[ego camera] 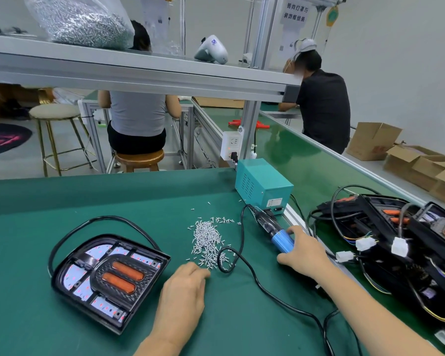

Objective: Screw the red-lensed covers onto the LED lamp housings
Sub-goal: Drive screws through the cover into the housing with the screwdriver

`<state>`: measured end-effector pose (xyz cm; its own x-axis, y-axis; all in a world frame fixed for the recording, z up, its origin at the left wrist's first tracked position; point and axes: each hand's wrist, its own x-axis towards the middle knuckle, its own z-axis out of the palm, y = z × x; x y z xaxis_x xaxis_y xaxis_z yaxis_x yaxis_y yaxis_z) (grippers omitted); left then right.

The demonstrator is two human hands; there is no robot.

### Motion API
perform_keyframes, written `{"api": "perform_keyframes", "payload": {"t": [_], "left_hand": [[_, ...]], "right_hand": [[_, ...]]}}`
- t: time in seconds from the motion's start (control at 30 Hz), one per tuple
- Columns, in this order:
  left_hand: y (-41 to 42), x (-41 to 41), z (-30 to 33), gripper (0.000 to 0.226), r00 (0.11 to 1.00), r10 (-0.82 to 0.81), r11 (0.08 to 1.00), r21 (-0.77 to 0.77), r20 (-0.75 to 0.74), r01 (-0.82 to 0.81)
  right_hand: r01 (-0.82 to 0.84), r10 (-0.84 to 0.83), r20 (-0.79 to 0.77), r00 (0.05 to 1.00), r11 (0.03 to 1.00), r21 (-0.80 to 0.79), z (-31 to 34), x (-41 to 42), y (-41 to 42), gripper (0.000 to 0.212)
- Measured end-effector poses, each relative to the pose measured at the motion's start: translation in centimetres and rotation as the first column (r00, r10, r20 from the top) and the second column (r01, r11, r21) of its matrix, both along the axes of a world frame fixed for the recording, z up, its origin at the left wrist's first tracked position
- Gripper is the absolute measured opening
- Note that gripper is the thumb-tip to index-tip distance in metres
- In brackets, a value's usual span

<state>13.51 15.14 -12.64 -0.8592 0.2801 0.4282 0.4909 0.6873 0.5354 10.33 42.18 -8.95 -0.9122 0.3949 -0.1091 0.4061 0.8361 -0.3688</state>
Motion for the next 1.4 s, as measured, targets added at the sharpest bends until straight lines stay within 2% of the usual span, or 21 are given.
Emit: {"api": "perform_keyframes", "payload": {"t": [0.1,0.3,0.5,0.57,0.67,0.77,0.87,0.93,1.03,1.1,1.2,1.27,1.4], "left_hand": [[0.0,-0.2,-0.1,0.023,1.0,0.028,0.999,0.035,0.012,-0.028],[0.0,-0.5,-0.3,0.022,0.999,0.044,0.995,0.085,0.021,-0.046],[0.1,-0.7,-0.2,0.018,0.995,0.047,0.978,0.2,0.085,-0.064],[-0.1,-0.8,-0.1,0.018,0.991,0.053,0.965,0.248,0.12,-0.081],[-0.3,-0.9,-0.2,0.021,0.985,0.047,0.945,0.313,0.164,-0.097],[-0.2,-0.9,-0.2,0.021,0.982,0.035,0.934,0.342,0.187,-0.098],[-0.2,-0.9,-0.1,0.019,0.973,0.042,0.915,0.383,0.228,-0.129],[-0.2,-0.9,0.2,0.02,0.954,0.033,0.883,0.438,0.298,-0.167],[-0.2,-0.6,0.7,0.024,0.931,-0.007,0.847,0.497,0.366,-0.189],[-0.1,-0.2,1.4,0.024,0.915,-0.034,0.8,0.56,0.401,-0.216],[0.1,0.5,2.8,0.02,0.881,-0.153,0.638,0.726,0.447,-0.257],[0.2,1.2,3.8,0.021,0.853,-0.259,0.543,0.799,0.452,-0.259],[0.4,2.5,5.1,0.017,0.789,-0.412,0.441,0.857,0.456,-0.266]], "right_hand": [[0.022,-0.021,0.008,1.0,0.998,-0.065,-0.1,-0.3,-0.4,0.076],[0.045,-0.047,0.072,0.996,0.999,0.02,0.2,-0.7,-1.1,0.041],[0.058,-0.061,0.033,0.998,0.995,0.081,0.7,-1.0,-0.8,0.032],[0.067,-0.066,0.018,0.998,0.998,-0.014,1.0,-1.1,-0.4,0.028],[0.069,-0.079,-0.021,0.997,0.948,-0.31,1.4,-0.9,0.3,0.018],[0.077,-0.146,-0.086,0.986,0.839,-0.539,2.2,0.1,0.8,0.012],[0.032,-0.273,-0.186,0.944,0.636,-0.771,4.4,1.1,1.1,0.019],[-0.074,-0.35,-0.289,0.891,0.516,-0.853,6.7,1.9,1.1,0.028],[-0.288,-0.472,-0.441,0.764,0.362,-0.887,10.1,3.3,0.8,0.028],[-0.397,-0.539,-0.455,0.709,0.229,-0.889,11.6,4.2,0.2,0.026],[-0.528,-0.623,-0.446,0.642,0.063,-0.847,11.9,5.6,-1.4,0.023],[-0.592,-0.645,-0.448,0.619,-0.009,-0.806,11.7,6.3,-2.9,0.021],[-0.638,-0.656,-0.426,0.623,-0.112,-0.762,11.2,6.9,-6.2,0.024]]}}
